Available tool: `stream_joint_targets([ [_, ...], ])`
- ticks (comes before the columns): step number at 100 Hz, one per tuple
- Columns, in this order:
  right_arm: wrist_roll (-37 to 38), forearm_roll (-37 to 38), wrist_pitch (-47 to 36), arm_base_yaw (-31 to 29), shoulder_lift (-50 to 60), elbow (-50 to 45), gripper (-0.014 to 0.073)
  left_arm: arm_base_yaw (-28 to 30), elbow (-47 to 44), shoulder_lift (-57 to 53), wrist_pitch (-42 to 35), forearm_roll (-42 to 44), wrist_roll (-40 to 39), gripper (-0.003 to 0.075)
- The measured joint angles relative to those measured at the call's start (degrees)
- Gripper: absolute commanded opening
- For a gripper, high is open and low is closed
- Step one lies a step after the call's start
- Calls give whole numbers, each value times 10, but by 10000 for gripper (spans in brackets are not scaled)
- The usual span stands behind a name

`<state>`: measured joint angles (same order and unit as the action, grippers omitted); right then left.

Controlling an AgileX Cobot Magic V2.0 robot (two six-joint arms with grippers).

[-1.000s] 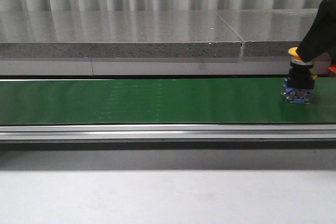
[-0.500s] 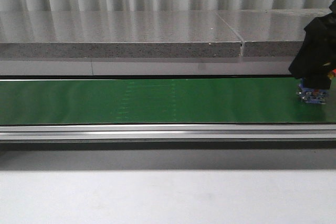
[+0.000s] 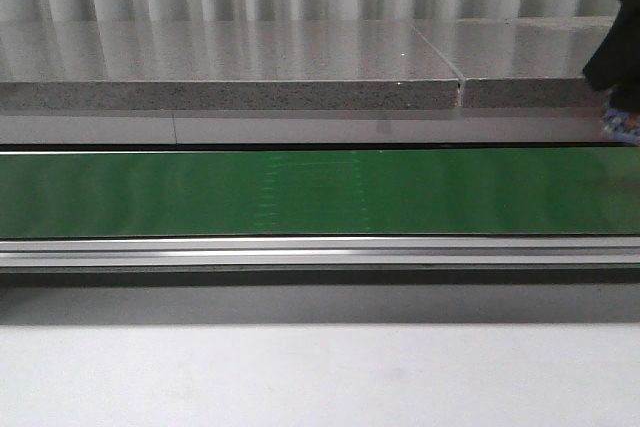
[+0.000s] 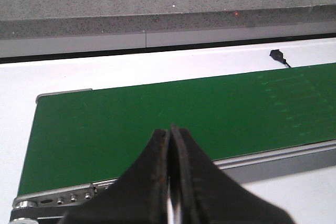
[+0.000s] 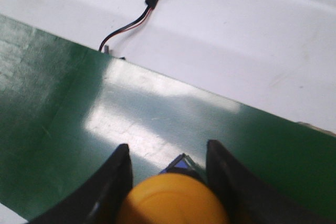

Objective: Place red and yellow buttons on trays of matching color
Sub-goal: 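Carry the yellow button into the yellow tray and open the right gripper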

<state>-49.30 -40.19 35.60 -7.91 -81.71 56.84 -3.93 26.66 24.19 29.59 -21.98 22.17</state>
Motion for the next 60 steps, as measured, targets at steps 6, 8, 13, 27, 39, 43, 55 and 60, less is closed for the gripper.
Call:
stream_joint_targets([
  [6,10,1,0,-21,18,0,119,0,0,0,0,0,0,-21],
  [8,14,1,0,-30,26,0,119,0,0,0,0,0,0,-21],
  [13,24,2,0,-54,43,0,119,0,0,0,0,0,0,-21],
  [27,74,2,-1,-132,82,0,119,0,0,0,0,0,0,-21],
  [39,122,3,-13,-194,94,0,119,0,0,0,0,0,0,-21],
  [43,132,3,-19,-210,95,0,119,0,0,0,0,0,0,-21],
  [55,151,3,-53,-255,95,0,119,0,0,0,0,0,0,-21],
  [60,161,3,-72,-273,95,0,119,0,0,0,0,0,0,-21],
])
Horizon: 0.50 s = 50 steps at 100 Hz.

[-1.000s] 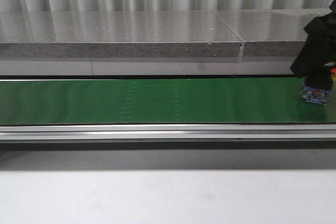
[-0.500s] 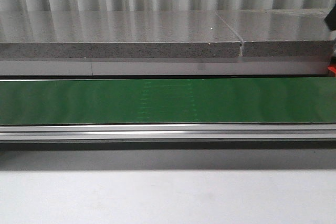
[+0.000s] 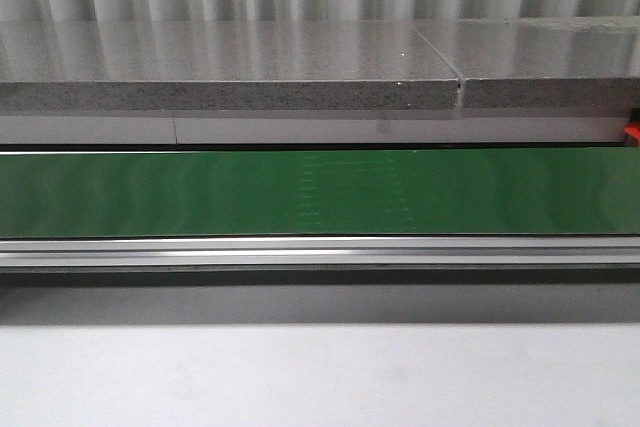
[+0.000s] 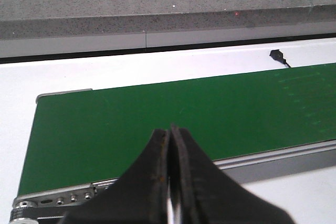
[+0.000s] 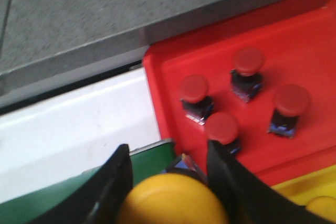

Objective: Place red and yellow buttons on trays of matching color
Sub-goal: 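Carry the yellow button into the yellow tray and open the right gripper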

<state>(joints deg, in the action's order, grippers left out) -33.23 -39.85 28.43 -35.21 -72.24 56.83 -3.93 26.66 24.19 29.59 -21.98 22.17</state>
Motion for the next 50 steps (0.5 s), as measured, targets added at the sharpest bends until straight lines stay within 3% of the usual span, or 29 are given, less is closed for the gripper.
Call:
stream_joint_targets([
  [50,37,0,-56,-147,-32,-1,119,0,0,0,0,0,0,-21],
])
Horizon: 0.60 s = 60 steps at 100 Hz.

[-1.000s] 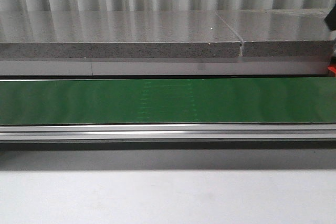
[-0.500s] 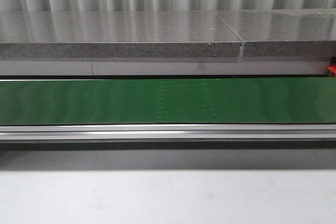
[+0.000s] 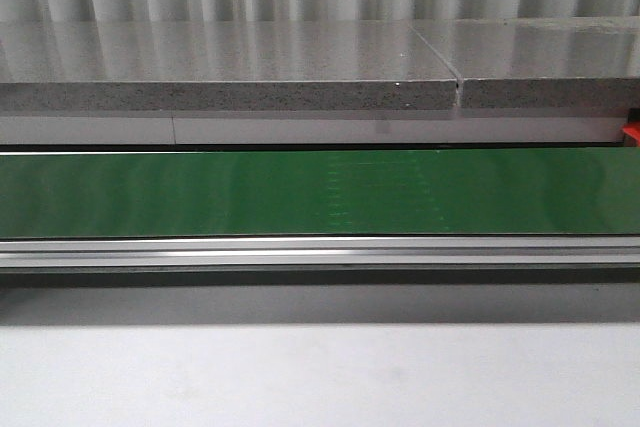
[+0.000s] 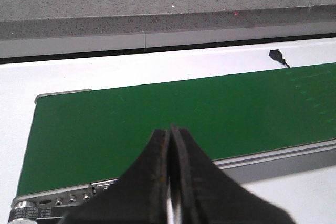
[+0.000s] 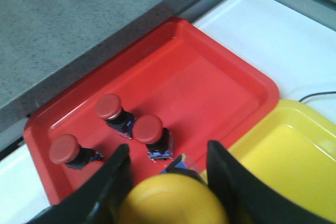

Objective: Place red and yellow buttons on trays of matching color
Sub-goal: 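Carry the yellow button into the yellow tray and open the right gripper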

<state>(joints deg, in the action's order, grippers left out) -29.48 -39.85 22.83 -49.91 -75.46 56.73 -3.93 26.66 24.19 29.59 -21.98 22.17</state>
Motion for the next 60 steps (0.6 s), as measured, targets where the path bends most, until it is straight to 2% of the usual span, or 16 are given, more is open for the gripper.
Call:
stream_joint_targets([
  [30,2,0,-17,-47,-44,-49,119,0,0,0,0,0,0,-21],
  [60,2,0,-109,-61,-52,-171,119,0,0,0,0,0,0,-21],
])
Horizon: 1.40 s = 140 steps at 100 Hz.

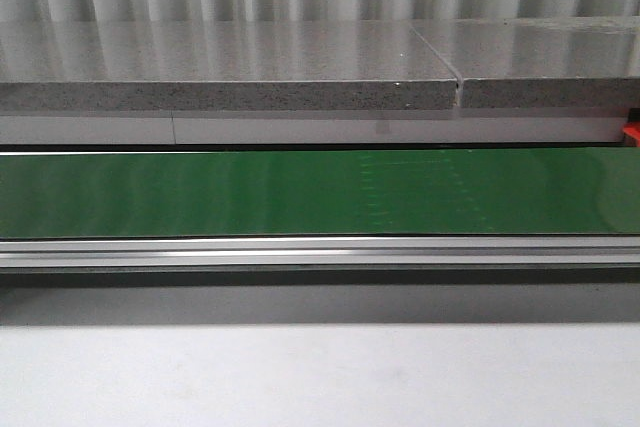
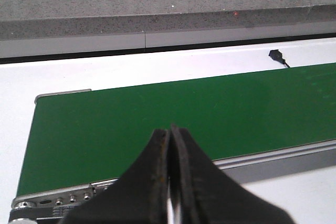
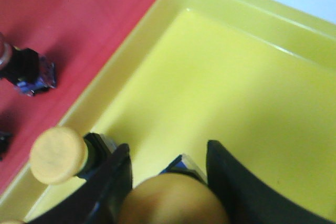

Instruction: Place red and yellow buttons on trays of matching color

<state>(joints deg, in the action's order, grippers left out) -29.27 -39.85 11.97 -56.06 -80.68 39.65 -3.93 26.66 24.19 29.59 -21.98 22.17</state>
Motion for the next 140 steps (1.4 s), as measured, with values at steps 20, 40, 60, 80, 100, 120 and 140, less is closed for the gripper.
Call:
stream_joint_targets([
  [20,0,-10,-39,6,0,-42,119,0,0,0,0,0,0,-21],
  [40,1,-15,-64,36,-3,-45,119,0,0,0,0,0,0,-21],
  [60,1,-16,-72,60,-32,-45,119,0,0,0,0,0,0,-21],
  [80,1,-16,-79,61,-64,-45,120,0,0,0,0,0,0,-21],
  [100,1,-16,-86,61,-68,-45,262,0,0,0,0,0,0,-21],
  [120,1,-16,-91,61,-68,-45,519,0,0,0,0,0,0,-21],
  [140,1,-17,-95,61,-66,-40,531,0,0,0,0,0,0,-21],
])
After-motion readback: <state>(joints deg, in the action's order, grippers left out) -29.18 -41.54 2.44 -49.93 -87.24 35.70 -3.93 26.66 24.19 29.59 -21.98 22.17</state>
